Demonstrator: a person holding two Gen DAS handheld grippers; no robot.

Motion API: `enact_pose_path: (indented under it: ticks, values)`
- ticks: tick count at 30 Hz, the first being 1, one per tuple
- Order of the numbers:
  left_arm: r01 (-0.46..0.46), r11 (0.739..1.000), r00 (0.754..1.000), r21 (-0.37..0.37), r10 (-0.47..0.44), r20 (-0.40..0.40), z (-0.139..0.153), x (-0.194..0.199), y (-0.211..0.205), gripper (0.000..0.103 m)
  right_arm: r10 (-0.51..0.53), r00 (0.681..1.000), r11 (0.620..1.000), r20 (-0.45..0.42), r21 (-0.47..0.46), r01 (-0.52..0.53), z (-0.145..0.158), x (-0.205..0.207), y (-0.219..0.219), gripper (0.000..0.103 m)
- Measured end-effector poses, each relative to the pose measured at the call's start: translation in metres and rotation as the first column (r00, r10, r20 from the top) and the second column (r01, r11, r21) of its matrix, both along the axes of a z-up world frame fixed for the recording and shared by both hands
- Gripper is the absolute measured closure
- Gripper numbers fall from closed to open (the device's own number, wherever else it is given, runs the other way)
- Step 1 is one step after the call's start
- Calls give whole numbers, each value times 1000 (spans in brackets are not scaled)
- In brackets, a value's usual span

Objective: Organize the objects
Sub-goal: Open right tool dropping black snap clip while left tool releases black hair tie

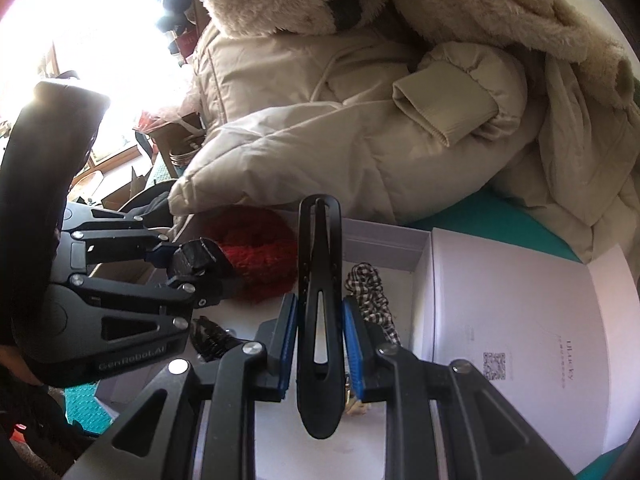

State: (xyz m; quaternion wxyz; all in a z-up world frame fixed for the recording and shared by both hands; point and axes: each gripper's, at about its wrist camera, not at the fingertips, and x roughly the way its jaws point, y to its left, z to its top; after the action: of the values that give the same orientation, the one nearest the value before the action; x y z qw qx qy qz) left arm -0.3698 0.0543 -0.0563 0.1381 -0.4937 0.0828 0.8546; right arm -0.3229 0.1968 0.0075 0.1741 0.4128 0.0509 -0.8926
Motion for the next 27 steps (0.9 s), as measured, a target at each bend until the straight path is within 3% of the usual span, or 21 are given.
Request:
enact_pose_path:
  ticks: [27]
  values:
    - [39, 999, 999, -37, -38, 33, -30, -10, 32, 78, -77, 994, 997, 83, -12, 79, -31, -11, 12, 81]
